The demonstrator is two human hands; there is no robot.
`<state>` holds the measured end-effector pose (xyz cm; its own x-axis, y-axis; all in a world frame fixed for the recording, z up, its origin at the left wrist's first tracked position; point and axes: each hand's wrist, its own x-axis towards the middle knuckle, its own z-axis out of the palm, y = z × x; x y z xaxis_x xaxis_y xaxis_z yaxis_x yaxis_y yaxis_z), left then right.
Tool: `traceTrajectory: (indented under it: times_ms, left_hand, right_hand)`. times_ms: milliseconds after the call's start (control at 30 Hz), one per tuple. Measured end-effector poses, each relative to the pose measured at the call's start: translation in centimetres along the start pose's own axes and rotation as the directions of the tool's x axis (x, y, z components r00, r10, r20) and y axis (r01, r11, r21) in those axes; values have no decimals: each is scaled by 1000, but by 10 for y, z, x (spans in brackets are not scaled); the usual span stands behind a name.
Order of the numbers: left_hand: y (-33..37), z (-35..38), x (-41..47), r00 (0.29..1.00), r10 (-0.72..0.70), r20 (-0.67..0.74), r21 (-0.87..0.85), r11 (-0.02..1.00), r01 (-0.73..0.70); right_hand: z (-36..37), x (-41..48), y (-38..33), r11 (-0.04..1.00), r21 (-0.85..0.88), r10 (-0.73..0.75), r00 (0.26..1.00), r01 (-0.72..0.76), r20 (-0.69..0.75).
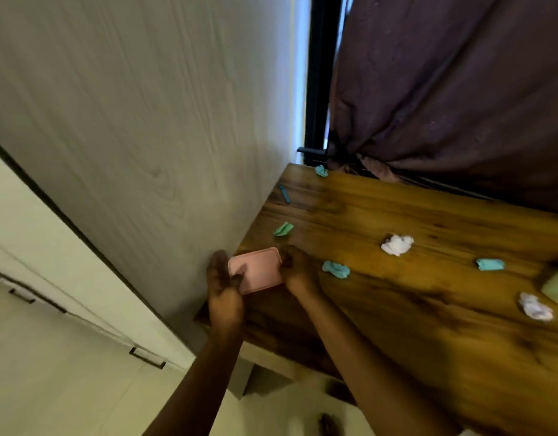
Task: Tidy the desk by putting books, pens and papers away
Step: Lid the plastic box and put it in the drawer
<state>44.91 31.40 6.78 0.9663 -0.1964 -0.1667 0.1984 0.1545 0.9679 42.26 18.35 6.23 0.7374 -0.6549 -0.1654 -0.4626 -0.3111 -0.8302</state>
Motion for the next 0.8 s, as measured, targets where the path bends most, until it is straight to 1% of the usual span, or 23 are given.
traceTrajectory:
  times_ms: [67,100,167,200,267,333,400,467,533,600,633,700,800]
  left_hand:
    - [9,4,-19,999,34,35,-83,996,-31]
    - [12,9,-29,998,38,58,-71,997,-34]
    - [16,26,-50,991,50,126,-7,999,-50]
    - [17,37,-63,983,47,177,25,998,-52]
    - [19,67,-92,964,-4,266,44,999,-8]
    - [20,100,-124,938,-95,333,25,995,92]
    - [17,141,-162,877,-189,442,-46,972,232]
    - [10,177,-196,801,-234,551,-110,931,347]
    - [-2,213,-241,733,-255,630,-92,913,397]
    - [-24,251,-294,710,-233,665,-65,929,366]
    - [-33,265,-317,707,-204,677,-42,949,314]
    - [-53,301,-370,684,-142,715,1,979,202]
    - [-74,349,-438,619,-141,773,72,988,135]
  right_hand:
    - [-23,-29,7,980,189,64,997,-55,-41]
    - [-39,-44,11,963,264,82,995,-62,-63]
    - [-74,-72,20,919,395,78,987,-17,-139]
    - [-94,-87,25,899,437,57,979,35,-196]
    - [-135,-118,38,879,452,1,948,151,-319]
    - [-172,-146,55,863,445,-40,911,239,-411]
    - [-213,-179,80,871,397,-47,855,288,-517]
    - [-250,-211,105,897,313,-63,789,313,-611]
    - [-293,-247,139,915,251,-61,721,318,-691]
    - [-337,-282,177,933,203,-55,677,296,-734]
    - [-353,-296,193,936,203,-42,666,286,-745]
    - [-391,-325,225,924,248,7,636,291,-772]
    - [-446,-360,263,877,373,142,576,305,-805]
